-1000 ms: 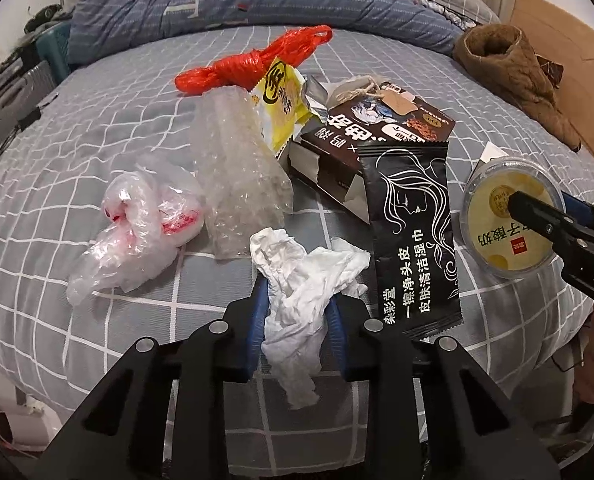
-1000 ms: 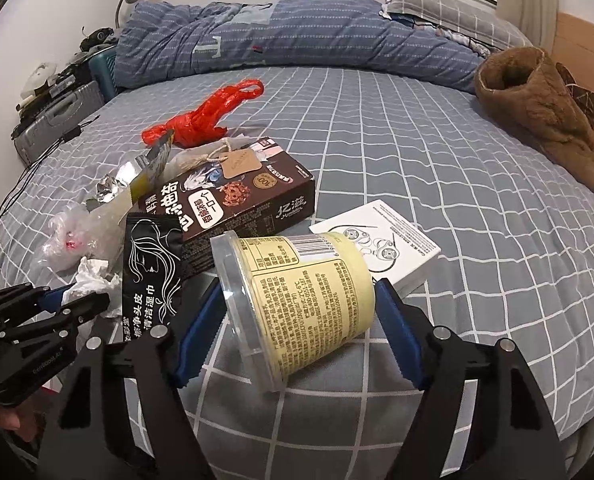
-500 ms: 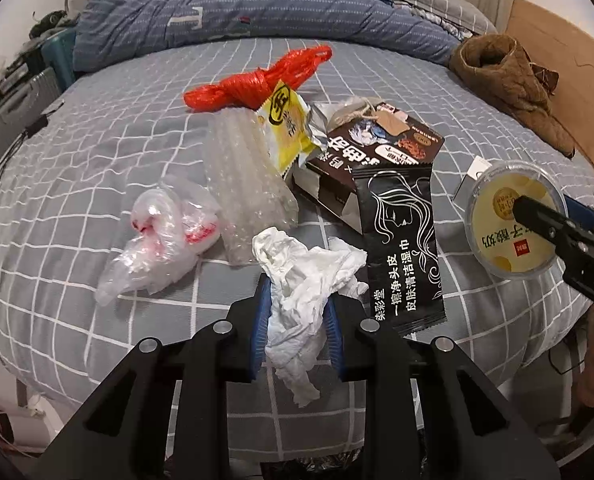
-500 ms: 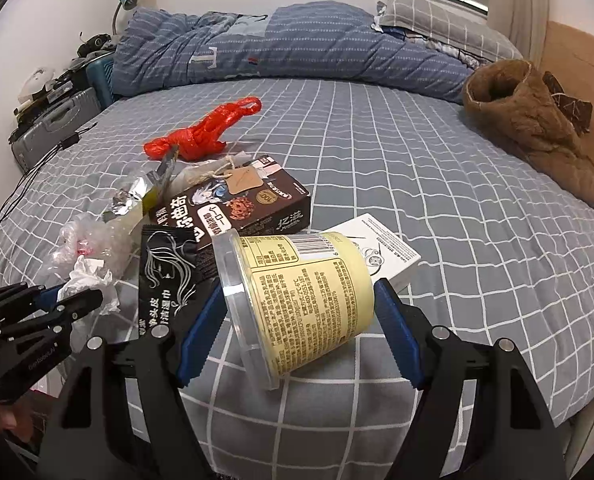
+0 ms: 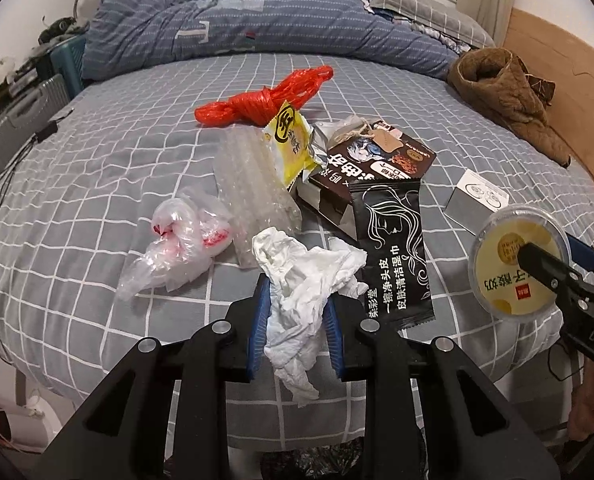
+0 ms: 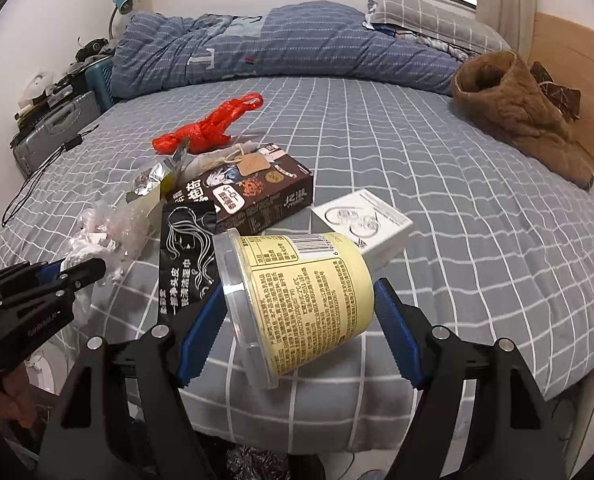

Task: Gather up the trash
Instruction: 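Carry the tissue and yellow cup in both tools over the black trash bin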

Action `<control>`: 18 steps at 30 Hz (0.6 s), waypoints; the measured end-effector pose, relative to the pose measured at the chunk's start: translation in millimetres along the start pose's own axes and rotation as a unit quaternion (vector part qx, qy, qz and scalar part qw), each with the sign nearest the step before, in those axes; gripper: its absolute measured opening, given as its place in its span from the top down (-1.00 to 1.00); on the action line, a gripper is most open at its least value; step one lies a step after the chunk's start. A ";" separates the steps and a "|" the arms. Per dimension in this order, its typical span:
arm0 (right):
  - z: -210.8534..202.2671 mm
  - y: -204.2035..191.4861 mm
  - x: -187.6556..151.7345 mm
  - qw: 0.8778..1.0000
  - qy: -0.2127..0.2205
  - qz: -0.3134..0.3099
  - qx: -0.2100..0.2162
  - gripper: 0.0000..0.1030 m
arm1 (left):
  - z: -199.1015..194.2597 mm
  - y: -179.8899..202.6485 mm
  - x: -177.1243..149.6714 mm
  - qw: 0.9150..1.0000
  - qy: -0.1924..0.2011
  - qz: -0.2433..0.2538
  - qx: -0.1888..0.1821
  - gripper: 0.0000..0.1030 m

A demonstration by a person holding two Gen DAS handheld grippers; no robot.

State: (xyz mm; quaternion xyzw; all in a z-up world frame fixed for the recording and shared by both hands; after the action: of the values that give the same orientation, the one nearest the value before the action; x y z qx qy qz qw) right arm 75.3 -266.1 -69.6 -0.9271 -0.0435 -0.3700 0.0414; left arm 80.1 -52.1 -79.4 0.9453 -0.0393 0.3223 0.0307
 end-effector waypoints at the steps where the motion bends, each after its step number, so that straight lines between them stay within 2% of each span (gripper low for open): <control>1: -1.6 0.4 -1.9 1.000 0.000 0.002 -0.001 -0.38 | -0.4 -0.6 -1.1 1.000 0.002 -0.002 0.001 0.52; 18: -48.5 -8.9 -26.8 1.000 0.024 0.017 -0.003 -0.37 | -33.3 -6.3 -34.2 1.000 0.016 -0.019 0.002 0.52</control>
State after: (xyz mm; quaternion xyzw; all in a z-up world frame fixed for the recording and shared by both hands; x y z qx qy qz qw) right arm 21.8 -263.9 -52.6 -0.9187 -0.0250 -0.3915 0.0456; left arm 33.4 -41.2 -74.3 0.9407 -0.0200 0.3367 0.0351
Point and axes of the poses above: each gripper's, at about its wrist camera, not at the fingertips, and z roughly the way its jaws point, y to its right, x to its top, the point moved 5 cm from there along z, roughly the way its jaws point, and after that the axes turned 1 degree about -y, right-handed, at the moved point
